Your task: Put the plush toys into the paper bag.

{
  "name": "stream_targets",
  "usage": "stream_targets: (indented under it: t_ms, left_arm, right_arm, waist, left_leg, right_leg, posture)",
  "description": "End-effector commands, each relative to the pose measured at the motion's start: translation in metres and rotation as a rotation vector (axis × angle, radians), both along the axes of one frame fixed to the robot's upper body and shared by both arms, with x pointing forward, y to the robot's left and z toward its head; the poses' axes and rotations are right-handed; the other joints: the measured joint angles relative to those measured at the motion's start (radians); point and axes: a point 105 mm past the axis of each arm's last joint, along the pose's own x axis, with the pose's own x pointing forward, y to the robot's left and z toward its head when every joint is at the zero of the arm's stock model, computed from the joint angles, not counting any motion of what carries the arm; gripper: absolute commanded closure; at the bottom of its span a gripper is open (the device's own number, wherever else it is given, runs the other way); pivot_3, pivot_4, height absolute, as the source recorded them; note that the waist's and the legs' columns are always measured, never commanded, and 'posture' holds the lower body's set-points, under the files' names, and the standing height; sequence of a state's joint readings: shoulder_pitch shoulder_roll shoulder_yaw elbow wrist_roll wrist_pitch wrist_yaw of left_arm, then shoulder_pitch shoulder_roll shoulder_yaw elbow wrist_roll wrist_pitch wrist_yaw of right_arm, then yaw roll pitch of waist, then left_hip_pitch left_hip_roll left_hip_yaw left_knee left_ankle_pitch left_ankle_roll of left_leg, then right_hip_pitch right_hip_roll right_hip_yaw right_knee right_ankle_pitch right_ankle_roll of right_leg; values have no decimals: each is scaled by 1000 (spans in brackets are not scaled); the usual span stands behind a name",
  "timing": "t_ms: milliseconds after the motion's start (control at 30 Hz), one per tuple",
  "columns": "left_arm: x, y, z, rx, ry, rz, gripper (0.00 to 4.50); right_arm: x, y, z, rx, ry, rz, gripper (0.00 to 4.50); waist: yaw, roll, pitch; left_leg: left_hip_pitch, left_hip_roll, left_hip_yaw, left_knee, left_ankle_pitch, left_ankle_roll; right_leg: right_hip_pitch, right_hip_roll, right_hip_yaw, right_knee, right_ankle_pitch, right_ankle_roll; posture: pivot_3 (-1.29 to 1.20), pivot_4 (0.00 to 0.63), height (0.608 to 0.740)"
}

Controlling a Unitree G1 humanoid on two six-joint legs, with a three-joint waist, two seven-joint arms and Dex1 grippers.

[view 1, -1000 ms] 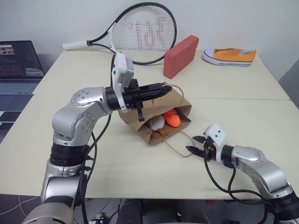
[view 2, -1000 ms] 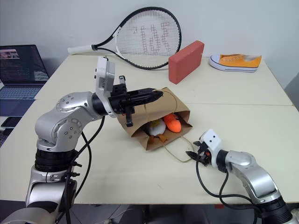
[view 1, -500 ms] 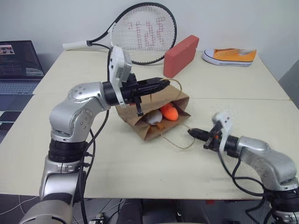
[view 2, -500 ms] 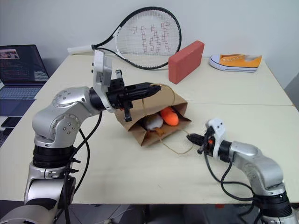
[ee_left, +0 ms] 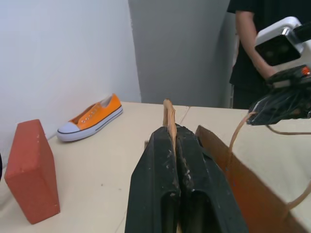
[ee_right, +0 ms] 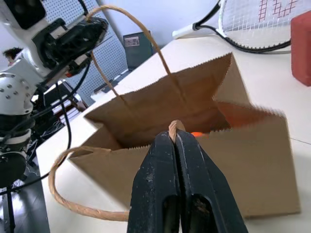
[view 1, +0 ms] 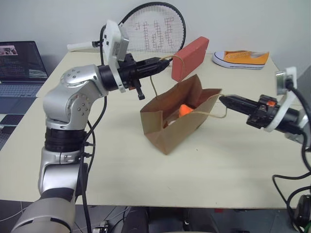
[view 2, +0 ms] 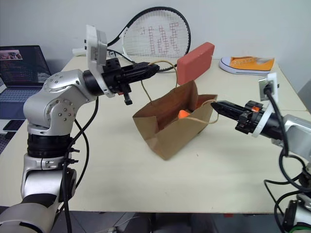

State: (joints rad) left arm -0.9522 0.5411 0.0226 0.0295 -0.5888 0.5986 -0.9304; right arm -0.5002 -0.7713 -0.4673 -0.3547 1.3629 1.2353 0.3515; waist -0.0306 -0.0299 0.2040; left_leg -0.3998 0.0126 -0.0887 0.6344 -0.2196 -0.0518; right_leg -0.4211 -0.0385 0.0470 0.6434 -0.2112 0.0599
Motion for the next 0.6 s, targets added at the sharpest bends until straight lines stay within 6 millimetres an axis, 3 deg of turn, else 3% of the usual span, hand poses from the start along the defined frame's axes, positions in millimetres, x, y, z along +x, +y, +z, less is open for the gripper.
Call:
stream_targets:
  t_ms: [33, 200, 333, 600]
  left_arm:
    - [6, -12, 6, -6, -23, -20, 4500]
    - [13, -23, -2, 2, -6, -44, 4500]
    - [18, -27, 5, -12, -32, -54, 4500]
    - [24, -46, -5, 30, -10, -120, 4500]
  right_arm:
    - [0, -7, 10, -10, -16, -24, 4459]
    - [3, -6, 14, 0, -40, -44, 4459]
    - [5, -6, 18, -2, -63, -57, 4459]
    - [15, 9, 8, -7, -55, -53, 4459]
  waist:
    - [1, 0, 0]
    - [-4, 0, 0]
    - [-3, 0, 0]
    - [-2, 0, 0]
  left_leg:
    - [0, 0, 0, 0, 0, 0]
    - [0, 0, 0, 0, 0, 0]
    - [0, 0, 0, 0, 0, 0]
    - [0, 0, 0, 0, 0, 0]
  right_leg:
    - [0, 0, 0, 0, 0, 0]
    - [0, 0, 1, 0, 0, 0]
    - [-1, 0, 0, 1, 0, 0]
    - [-1, 0, 0, 0, 0, 1]
  posture:
    - [0, 150, 740]
    - [0, 150, 740]
    - [0, 150, 740]
    - [0, 150, 740]
